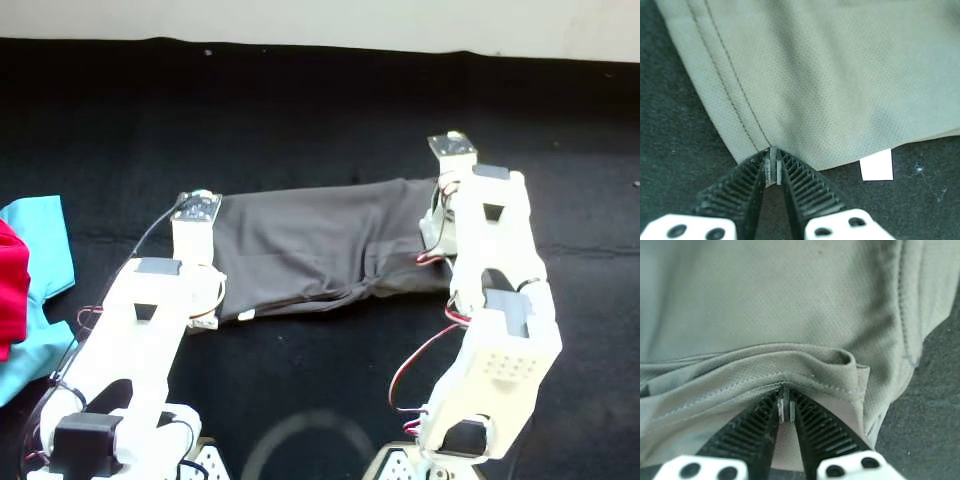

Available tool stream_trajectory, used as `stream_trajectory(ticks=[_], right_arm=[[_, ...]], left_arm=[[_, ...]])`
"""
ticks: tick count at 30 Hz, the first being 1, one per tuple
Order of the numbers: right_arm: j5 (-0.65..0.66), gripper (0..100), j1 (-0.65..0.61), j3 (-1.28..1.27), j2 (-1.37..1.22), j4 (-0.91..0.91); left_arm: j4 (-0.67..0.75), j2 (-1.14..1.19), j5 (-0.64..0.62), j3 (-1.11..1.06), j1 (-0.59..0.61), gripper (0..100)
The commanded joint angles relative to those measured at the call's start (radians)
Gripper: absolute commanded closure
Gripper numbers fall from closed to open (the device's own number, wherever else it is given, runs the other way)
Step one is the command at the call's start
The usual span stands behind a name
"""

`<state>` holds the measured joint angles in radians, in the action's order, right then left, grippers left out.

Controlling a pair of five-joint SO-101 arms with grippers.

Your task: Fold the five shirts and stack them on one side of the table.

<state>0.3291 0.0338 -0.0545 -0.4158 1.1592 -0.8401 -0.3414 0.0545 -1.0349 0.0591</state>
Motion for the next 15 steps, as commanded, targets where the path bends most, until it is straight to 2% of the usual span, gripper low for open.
stream_trajectory(ticks=[1,8,15], right_arm=[[-0.005,98.5,-0.025,0.001,-0.005,-0.027],[-0.011,98.5,-0.056,0.05,-0.004,-0.019],[-0.011,98.9,-0.053,0.165,0.001,0.124]], left_arm=[[0.012,0.002,0.002,-0.005,-0.005,99],[0.012,0.001,0.002,-0.004,-0.005,99],[0.008,-0.007,0.0,-0.002,-0.005,99]])
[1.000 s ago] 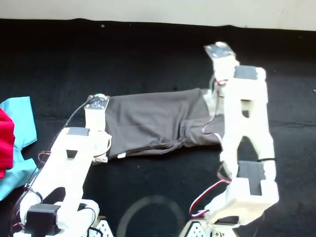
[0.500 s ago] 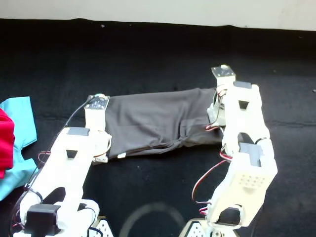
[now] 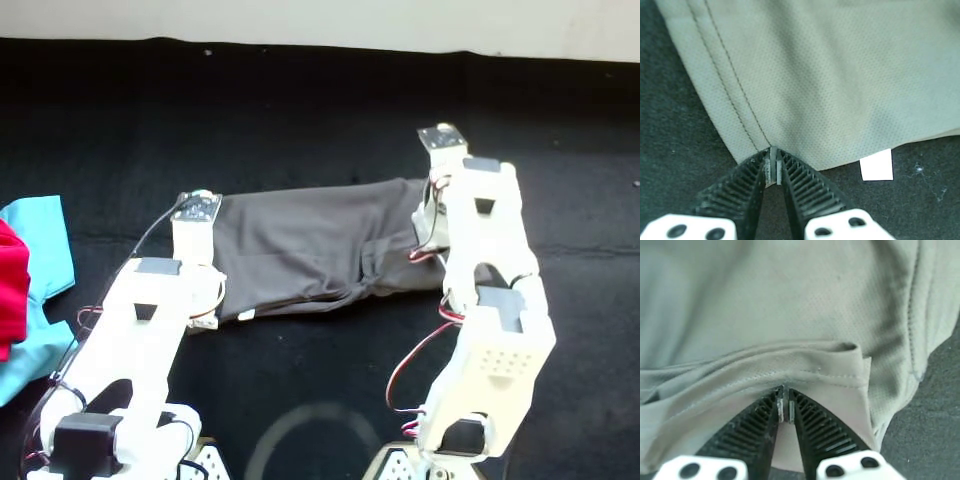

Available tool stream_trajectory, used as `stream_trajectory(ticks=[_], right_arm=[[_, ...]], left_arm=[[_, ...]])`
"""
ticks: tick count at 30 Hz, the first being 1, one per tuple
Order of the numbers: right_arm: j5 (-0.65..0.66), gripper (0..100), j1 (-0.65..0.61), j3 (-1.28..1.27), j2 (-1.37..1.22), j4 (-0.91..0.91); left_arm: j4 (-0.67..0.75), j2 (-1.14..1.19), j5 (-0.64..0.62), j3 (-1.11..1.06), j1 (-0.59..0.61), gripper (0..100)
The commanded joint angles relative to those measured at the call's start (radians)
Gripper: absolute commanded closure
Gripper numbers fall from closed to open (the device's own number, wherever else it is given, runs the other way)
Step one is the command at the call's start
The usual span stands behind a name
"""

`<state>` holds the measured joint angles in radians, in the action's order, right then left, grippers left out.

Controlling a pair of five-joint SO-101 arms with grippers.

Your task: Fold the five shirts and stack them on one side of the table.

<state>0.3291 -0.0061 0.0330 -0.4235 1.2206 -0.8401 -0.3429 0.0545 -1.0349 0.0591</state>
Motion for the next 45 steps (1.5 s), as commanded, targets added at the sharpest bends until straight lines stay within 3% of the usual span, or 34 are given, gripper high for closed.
stream_trajectory(ticks=[1,5,17,20,26,31,37,45], right_arm=[[-0.011,98.9,-0.013,0.09,0.018,0.081],[-0.011,98.9,-0.015,0.102,0.097,0.124],[-0.011,96.9,-0.013,0.099,0.433,0.303],[-0.011,91.6,-0.013,0.099,0.473,0.355],[-0.005,91.4,-0.013,0.097,0.585,0.437],[-0.005,91.4,-0.015,0.097,0.682,0.472],[-0.003,91.4,-0.016,0.091,0.73,0.498],[-0.002,91.4,-0.016,-0.13,0.857,0.424]], left_arm=[[0.008,-0.005,0.0,-0.002,-0.005,99],[0.0,-0.005,-0.002,0.028,-0.004,99],[-0.338,0.002,0.0,0.435,-0.002,99],[-0.339,0.004,0.0,0.473,0.027,95],[-0.327,0.005,0.005,0.489,0.177,80],[-0.252,0.045,0.014,0.46,0.217,80],[-0.213,0.248,-0.083,0.498,0.217,80],[-0.213,0.41,-0.083,0.616,0.206,80]])
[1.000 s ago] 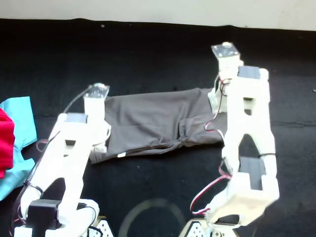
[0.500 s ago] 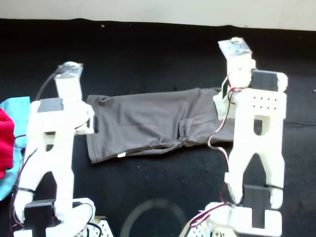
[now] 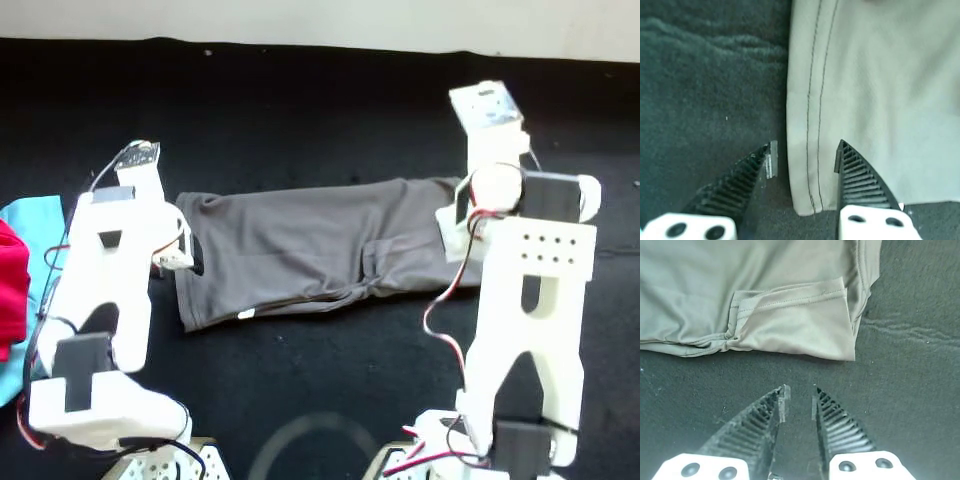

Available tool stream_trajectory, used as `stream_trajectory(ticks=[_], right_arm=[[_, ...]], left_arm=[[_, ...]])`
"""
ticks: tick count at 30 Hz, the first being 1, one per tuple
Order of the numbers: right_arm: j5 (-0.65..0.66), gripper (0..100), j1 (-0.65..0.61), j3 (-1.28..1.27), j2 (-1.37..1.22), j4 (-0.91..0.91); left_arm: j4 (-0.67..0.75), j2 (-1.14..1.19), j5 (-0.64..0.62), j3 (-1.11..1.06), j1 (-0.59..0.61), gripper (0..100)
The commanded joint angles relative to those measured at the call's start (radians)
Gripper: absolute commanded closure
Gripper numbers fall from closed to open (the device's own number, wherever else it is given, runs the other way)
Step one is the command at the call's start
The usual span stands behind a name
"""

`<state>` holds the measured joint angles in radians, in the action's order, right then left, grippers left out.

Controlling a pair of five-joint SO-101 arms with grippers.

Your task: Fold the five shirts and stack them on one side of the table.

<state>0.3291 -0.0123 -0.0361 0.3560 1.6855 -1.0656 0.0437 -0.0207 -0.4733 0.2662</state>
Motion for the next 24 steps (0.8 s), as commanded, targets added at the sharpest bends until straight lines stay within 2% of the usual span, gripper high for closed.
stream_trajectory(ticks=[1,7,8,11,13,18,24], right_arm=[[-0.002,91.4,-0.012,-0.099,0.107,-0.058],[-0.002,91.4,-0.012,-0.294,0.251,-0.134],[-0.002,91.4,-0.012,-0.318,0.269,-0.142],[-0.002,91.4,-0.012,-0.377,0.318,-0.154],[-0.002,91.4,-0.012,-0.4,0.343,-0.154],[-0.002,91.4,-0.01,-0.45,0.375,-0.17],[-0.002,91.4,-0.008,-0.549,0.43,-0.217]], left_arm=[[0.012,0.042,-0.008,0.065,-0.001,80],[0.009,0.147,-0.008,0.111,-0.002,81],[0.008,0.162,-0.008,0.117,-0.007,84],[0.003,0.199,-0.005,0.131,-0.01,100],[-0.014,0.22,-0.003,0.147,-0.01,98],[-0.018,0.239,0.0,0.163,0.018,99],[-0.018,0.237,0.1,0.166,0.154,99]])
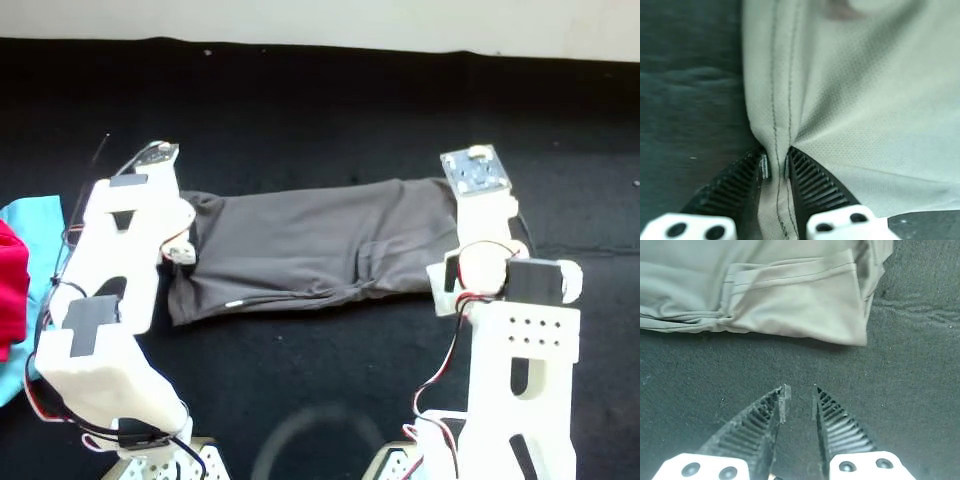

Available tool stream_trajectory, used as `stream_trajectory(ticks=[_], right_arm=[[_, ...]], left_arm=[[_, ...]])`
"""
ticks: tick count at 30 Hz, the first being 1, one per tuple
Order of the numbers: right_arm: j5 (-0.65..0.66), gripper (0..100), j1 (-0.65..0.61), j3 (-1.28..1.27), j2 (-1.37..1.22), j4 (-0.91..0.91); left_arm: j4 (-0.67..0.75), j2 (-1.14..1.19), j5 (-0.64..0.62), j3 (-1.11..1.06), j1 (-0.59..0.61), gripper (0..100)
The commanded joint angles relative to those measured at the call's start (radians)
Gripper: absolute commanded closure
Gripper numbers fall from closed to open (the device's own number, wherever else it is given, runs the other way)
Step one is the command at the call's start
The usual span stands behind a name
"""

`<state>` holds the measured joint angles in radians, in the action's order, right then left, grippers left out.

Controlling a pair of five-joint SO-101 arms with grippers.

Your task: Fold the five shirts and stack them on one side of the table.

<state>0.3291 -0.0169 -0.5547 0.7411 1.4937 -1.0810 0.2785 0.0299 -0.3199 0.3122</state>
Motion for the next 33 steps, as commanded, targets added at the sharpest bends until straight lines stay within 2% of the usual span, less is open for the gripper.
stream_trajectory(ticks=[1,5,10,12,18,25,29,33], right_arm=[[-0.002,91.4,-0.002,-0.056,0.062,-0.033],[-0.003,91.4,0.005,-0.202,0.131,-0.093],[0.0,91.4,0.12,-0.424,0.173,-0.274],[0.04,91.4,0.156,-0.493,0.173,-0.334],[0.066,91.4,0.255,-0.588,0.173,-0.433],[0.066,91.4,0.4,-0.753,0.173,-0.593],[0.066,91.4,0.452,-0.845,0.173,-0.674],[0.066,91.4,0.518,-0.911,0.173,-0.748]], left_arm=[[-0.003,0.002,0.066,0.016,0.134,99],[-0.087,0.002,0.091,0.079,0.197,99],[-0.245,0.001,0.091,0.257,0.242,99],[-0.31,0.002,0.092,0.32,0.232,99],[-0.463,0.001,0.077,0.407,0.05,99],[-0.631,0.001,-0.048,0.598,-0.248,99],[-0.671,0.002,-0.109,0.759,-0.446,99],[-0.666,0.016,-0.114,0.869,-0.63,99]])
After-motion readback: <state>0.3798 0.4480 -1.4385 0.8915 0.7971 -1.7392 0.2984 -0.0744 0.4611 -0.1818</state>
